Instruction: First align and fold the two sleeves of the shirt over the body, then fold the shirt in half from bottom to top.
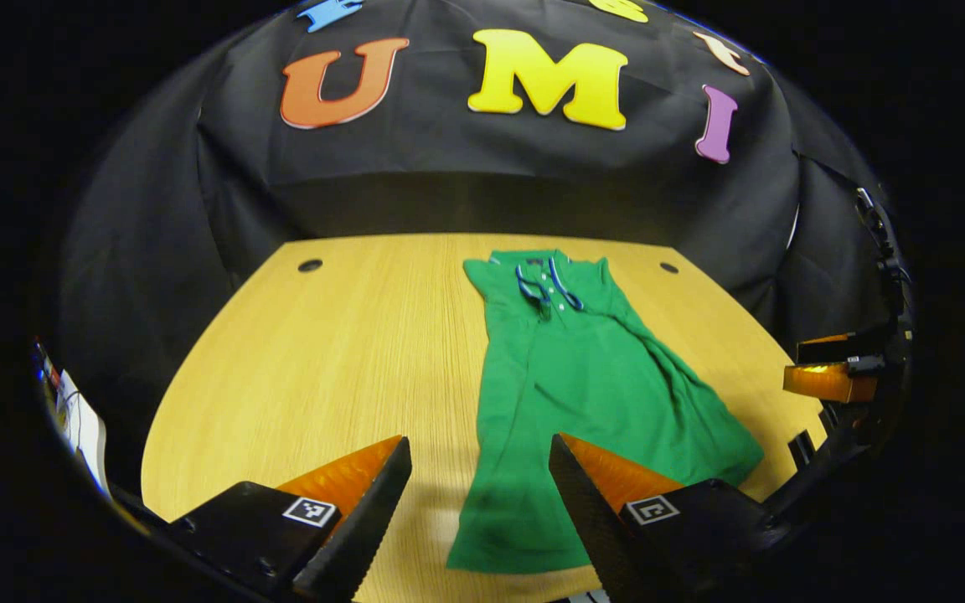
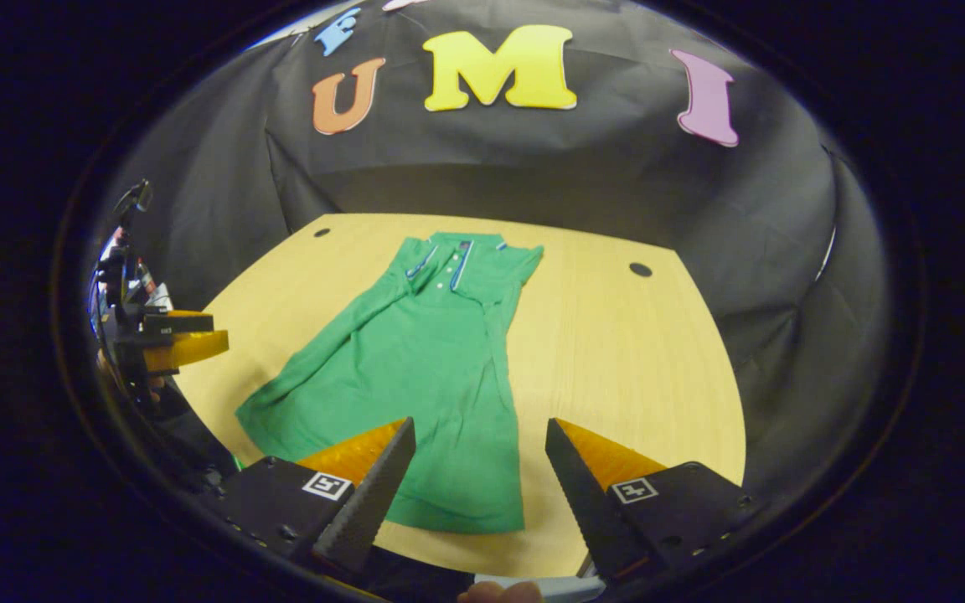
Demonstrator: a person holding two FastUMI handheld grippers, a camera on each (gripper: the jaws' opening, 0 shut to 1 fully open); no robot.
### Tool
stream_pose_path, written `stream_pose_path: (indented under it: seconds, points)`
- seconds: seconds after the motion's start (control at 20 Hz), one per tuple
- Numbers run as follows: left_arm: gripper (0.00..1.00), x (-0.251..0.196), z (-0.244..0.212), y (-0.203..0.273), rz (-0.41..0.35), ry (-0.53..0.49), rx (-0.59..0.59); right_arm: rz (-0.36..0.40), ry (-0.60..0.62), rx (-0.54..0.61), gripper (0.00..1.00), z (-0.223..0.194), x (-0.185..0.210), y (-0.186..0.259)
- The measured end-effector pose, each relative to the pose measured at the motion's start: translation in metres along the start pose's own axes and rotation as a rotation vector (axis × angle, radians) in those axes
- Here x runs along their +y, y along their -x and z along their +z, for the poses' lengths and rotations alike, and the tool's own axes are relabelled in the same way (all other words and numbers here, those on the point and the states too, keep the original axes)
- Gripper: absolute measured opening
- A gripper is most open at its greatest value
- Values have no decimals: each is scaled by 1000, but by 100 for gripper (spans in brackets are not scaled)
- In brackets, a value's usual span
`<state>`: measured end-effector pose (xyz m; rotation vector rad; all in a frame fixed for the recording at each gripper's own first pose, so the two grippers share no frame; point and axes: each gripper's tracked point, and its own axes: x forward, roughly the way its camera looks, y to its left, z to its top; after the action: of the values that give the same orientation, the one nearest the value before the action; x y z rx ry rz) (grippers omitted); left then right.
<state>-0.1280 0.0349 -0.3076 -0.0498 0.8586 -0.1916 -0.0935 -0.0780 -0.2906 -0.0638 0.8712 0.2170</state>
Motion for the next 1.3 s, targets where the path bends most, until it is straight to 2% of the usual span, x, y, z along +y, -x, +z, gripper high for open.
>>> stream_pose_path:
  seconds: [0.25, 0.4, 0.7, 0.95, 1.0, 1.2, 1.3]
  points:
    - [100, -8, -63, -25, -43, 14, 221, -29, -44, 153, 96, -50, -15, -18]
    - [100, -5, -73, -32, -21, 41, 297, -40, -55, 252, 95, -78, -19, -29]
    - [100, -1, -54, -35, 19, 13, 363, -31, 1, 349, 95, -108, -16, -43]
    - [100, 1, -54, -34, 52, -37, 393, -32, 1, 396, 95, -123, -18, -50]
    - [100, 1, -50, -34, 58, -44, 395, -32, 3, 366, 95, -119, -18, -54]
    - [100, -2, -39, -30, 85, -6, 396, -36, -4, 389, 96, -122, -18, -52]
    - [100, 3, -43, -33, 91, 13, 412, -36, -13, 422, 91, -125, -18, -51]
